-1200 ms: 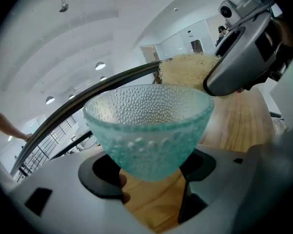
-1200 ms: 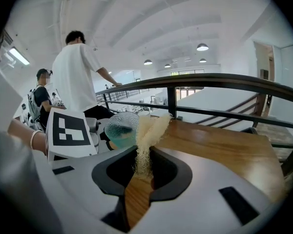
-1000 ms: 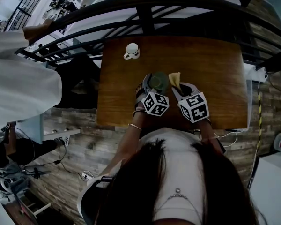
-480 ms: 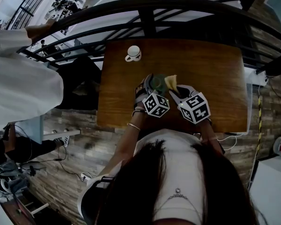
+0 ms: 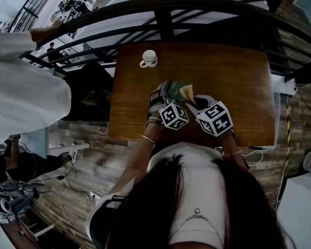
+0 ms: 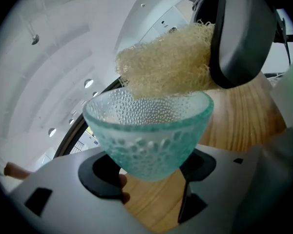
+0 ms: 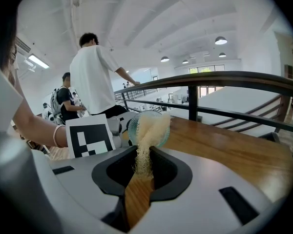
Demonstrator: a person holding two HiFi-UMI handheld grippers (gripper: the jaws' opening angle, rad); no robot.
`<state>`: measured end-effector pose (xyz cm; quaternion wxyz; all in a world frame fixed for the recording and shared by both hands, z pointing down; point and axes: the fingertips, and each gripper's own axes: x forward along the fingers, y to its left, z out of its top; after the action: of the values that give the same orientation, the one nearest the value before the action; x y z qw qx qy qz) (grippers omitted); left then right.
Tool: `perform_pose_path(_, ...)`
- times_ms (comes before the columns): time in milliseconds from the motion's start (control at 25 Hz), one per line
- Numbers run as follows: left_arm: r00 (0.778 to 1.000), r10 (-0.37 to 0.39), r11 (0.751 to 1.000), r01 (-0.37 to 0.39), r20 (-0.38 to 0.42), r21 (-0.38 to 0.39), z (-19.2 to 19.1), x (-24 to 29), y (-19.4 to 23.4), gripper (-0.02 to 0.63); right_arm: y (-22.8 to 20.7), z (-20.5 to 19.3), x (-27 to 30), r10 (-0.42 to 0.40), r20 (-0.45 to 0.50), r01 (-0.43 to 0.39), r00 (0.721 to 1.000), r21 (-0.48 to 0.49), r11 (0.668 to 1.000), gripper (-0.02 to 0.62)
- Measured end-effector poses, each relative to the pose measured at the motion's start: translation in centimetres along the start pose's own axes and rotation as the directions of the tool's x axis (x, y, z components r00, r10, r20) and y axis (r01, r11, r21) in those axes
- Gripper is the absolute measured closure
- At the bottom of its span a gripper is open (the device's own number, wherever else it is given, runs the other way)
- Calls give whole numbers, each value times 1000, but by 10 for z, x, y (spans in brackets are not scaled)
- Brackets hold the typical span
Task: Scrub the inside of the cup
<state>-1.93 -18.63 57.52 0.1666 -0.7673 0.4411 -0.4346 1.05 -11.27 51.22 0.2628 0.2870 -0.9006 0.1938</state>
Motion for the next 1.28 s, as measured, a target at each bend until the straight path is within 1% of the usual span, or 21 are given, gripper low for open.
perform_pose_path(200, 1000, 20, 997, -20, -1, 76, 0, -2, 0, 258, 4, -4, 2, 18, -22, -18, 1000, 3, 1000, 506)
perform_pose_path(360, 1000, 24, 994, -24, 6, 107, 1, -1, 0, 258, 6, -5, 5, 30, -47, -30, 998, 10, 1000, 506)
perform_pose_path(520, 999, 43, 988, -45, 15, 149, 4, -4, 5, 258, 8, -5, 6, 36, -76, -35, 996, 20, 999, 506)
perform_pose_path(680, 997, 68, 975, -73, 33, 208, 6, -7, 10, 258, 10, -4, 8, 46, -105, -43, 993, 25, 999, 506)
perform_pose_path(840, 996, 83, 964, -87, 26, 252, 8, -9, 11, 258, 11, -8, 9, 77, -131, -73, 988, 35, 997, 506)
perform_pose_path(1080, 994, 80, 943, -98, 71, 319, 11, -6, 3, 258, 14, -12, 10, 106, -175, -97, 979, 55, 994, 506)
perform_pose_path(1240, 990, 98, 917, -129, 100, 376, 15, -8, 4, 258, 17, -14, 9, 112, -213, -103, 971, 52, 993, 506)
perform_pose_path(1280, 990, 91, 915, -127, 110, 383, 16, -8, 1, 258, 17, -16, 9, 114, -222, -104, 968, 55, 993, 506)
